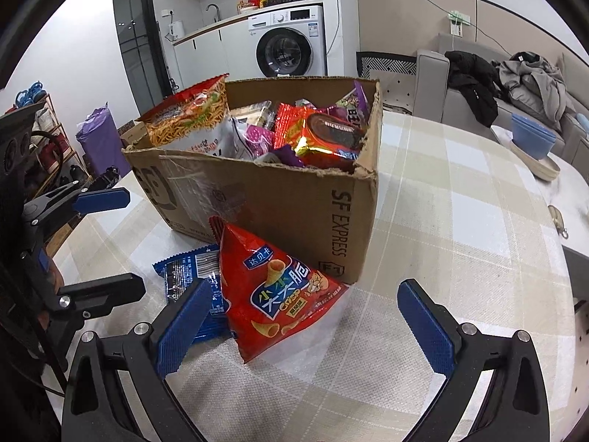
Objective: Organize snacks
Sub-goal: 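Lower the right gripper onto the red triangular chip bag and grasp it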
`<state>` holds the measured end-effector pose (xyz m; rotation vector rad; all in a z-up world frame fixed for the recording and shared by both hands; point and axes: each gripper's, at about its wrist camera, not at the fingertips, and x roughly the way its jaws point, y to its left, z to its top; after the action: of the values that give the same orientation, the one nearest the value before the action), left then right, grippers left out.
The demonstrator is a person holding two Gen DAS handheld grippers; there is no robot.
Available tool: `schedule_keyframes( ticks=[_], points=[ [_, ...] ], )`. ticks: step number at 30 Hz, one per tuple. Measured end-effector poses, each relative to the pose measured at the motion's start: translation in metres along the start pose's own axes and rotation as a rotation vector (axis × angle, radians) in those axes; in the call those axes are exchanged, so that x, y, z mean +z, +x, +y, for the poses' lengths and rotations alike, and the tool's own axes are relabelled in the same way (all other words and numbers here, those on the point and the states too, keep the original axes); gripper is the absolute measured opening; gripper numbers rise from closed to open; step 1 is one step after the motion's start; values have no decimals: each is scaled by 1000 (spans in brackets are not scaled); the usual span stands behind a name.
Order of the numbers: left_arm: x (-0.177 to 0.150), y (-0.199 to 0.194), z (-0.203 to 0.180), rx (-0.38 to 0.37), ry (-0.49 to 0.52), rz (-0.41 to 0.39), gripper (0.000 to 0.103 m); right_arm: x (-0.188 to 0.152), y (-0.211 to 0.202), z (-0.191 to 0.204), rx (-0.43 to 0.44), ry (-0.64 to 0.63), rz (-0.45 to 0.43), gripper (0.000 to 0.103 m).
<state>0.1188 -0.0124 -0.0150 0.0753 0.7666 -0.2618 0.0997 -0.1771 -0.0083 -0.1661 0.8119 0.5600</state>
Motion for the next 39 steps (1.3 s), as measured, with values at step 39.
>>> schedule_keyframes(
  ticks=[39],
  points=[
    [-9, 16, 3, 14, 8, 37, 102, -7, 39, -11, -27, 93, 84, 102]
  ],
)
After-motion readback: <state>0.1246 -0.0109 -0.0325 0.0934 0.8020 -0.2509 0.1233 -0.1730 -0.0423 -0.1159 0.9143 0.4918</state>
